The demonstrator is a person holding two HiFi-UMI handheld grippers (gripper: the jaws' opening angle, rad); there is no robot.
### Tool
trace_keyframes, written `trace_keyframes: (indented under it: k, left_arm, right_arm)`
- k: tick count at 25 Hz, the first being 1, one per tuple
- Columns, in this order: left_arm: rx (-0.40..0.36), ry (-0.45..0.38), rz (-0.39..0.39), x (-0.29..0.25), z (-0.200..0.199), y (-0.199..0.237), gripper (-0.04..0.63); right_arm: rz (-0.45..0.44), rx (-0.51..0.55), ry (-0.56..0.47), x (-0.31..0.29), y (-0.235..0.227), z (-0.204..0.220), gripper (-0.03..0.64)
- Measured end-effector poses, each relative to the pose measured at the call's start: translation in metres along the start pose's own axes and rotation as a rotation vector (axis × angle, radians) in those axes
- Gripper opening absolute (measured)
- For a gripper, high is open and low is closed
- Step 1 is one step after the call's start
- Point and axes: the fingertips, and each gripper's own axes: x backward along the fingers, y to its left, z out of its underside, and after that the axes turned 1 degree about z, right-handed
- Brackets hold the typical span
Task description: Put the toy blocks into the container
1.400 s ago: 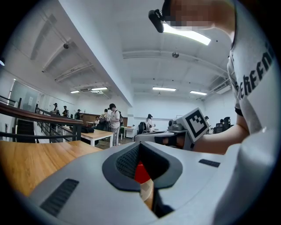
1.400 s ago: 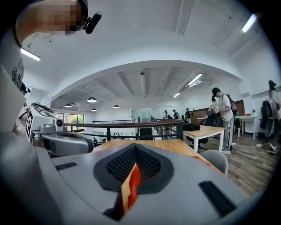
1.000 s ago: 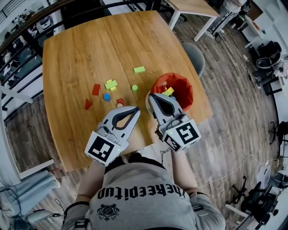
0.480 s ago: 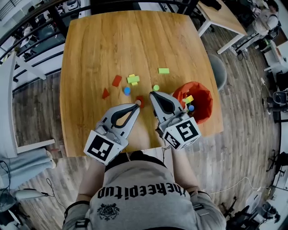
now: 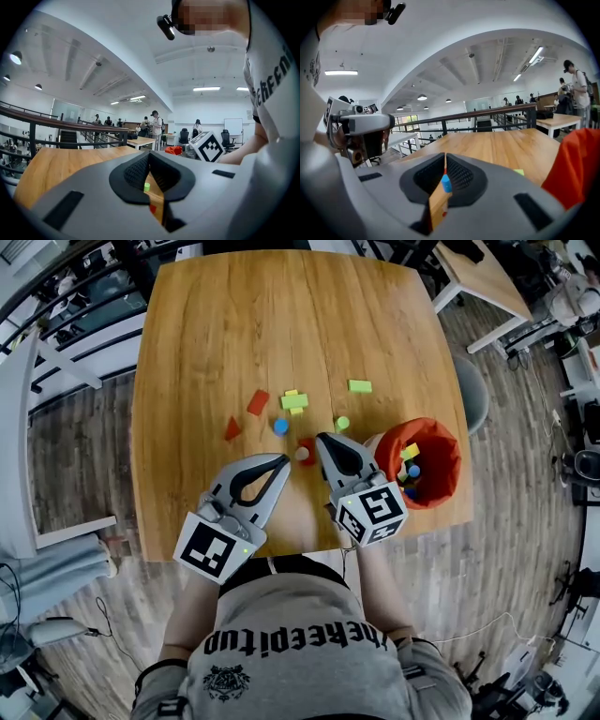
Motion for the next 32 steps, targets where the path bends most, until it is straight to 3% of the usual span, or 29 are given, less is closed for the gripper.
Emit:
trace_keyframes:
  k: [14,32]
  left_arm:
    - [0.041,0.037,0.020,-0.005,0.018,0.023,0.014]
    - [0.070,0.066,0.037,-0.004,0.031,0.037,0.014]
  right_arm:
    - [0.042,-0.069,0.186,-0.022,-0.011,0.083,0.029]
    - [0.074,-0.055,0.363,-0.035,-0.012,0.142,0.190]
